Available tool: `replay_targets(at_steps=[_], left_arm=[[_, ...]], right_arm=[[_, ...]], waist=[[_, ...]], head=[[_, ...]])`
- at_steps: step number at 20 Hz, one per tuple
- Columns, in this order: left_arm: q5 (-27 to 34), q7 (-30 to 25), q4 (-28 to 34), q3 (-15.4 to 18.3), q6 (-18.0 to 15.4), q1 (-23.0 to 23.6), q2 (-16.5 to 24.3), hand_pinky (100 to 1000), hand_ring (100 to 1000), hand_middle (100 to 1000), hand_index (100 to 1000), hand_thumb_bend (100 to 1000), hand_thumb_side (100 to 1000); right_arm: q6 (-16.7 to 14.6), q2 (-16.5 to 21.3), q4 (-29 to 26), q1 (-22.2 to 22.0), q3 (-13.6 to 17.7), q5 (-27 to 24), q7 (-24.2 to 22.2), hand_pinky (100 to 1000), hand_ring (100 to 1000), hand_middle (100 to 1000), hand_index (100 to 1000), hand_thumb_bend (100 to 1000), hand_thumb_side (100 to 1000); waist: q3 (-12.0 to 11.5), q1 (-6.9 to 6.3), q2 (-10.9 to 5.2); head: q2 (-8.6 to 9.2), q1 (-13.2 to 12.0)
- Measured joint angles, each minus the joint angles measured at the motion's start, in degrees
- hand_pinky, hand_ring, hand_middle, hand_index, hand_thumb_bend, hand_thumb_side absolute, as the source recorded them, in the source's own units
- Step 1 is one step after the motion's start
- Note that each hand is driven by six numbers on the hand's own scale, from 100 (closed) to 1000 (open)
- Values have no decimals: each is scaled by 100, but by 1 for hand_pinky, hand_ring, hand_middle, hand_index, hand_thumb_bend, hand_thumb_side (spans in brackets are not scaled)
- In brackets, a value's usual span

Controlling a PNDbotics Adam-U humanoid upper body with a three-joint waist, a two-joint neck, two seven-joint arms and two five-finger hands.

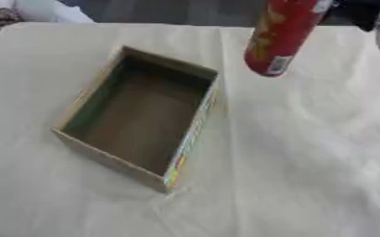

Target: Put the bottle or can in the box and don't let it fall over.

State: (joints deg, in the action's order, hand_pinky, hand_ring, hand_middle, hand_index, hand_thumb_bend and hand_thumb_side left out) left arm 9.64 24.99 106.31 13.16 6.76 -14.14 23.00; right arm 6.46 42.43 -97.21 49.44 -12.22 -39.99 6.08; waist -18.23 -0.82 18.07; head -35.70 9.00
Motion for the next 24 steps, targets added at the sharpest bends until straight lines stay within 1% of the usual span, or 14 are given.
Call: replay_targets(at_steps=[3, 5, 10, 12, 15, 18, 21, 22, 23, 24], left_arm=[[14, -13, 0, -28, 0, -9, -47, 1000, 751, 557, 738, 105, 593], [32, -31, 0, -35, 4, -46, -69, 1000, 751, 557, 738, 105, 594], [57, -63, -1, -67, 14, -101, -101, 1000, 751, 556, 737, 104, 600], [65, -65, -2, -67, 16, -96, -139, 1000, 750, 555, 737, 103, 600], [72, -65, -2, -67, 16, -89, -182, 1000, 750, 556, 737, 103, 596], [79, -59, -2, -66, 12, -93, -195, 1000, 750, 556, 737, 103, 596], [98, -56, -2, -66, 14, -95, -197, 1000, 751, 556, 737, 102, 599], [99, -55, -2, -66, 14, -96, -197, 1000, 750, 555, 737, 103, 600], [100, -54, -2, -65, 14, -97, -197, 1000, 750, 555, 737, 103, 600], [100, -53, -2, -65, 14, -100, -198, 1000, 749, 555, 736, 102, 601]], right_arm=[[41, -240, 83, 292, -173, 169, 28, 236, 281, 375, 282, 100, 100], [48, -399, 202, 469, -283, 296, 61, 247, 290, 386, 294, 100, 100], [-52, -734, 618, 753, -529, 652, 156, 272, 310, 406, 319, 117, 100], [-135, -829, 773, 784, -609, 781, 205, 280, 317, 414, 327, 122, 100], [-269, -900, 970, 797, -716, 926, 302, 280, 317, 414, 328, 119, 100], [-380, -960, 1125, 799, -796, 968, 418, 280, 317, 414, 328, 112, 100], [-412, -1029, 1262, 824, -842, 961, 533, 291, 324, 423, 338, 105, 100], [-398, -1051, 1304, 835, -863, 945, 569, 323, 348, 449, 366, 182, 100], [-379, -1071, 1341, 844, -880, 933, 596, 332, 354, 456, 374, 205, 100], [-357, -1092, 1369, 845, -900, 919, 616, 401, 404, 505, 438, 273, 100]], waist=[[-126, 23, 11], [-201, 42, 52], [-301, 62, 95], [-313, 57, 134], [-364, 23, 149], [-401, 16, 182], [-438, 19, 197], [-441, 21, 202], [-442, 25, 204], [-441, 28, 204]], head=[[1, 80], [4, 134], [14, 233], [25, 281], [60, 346], [66, 426], [68, 503], [69, 528], [70, 550], [70, 579]])
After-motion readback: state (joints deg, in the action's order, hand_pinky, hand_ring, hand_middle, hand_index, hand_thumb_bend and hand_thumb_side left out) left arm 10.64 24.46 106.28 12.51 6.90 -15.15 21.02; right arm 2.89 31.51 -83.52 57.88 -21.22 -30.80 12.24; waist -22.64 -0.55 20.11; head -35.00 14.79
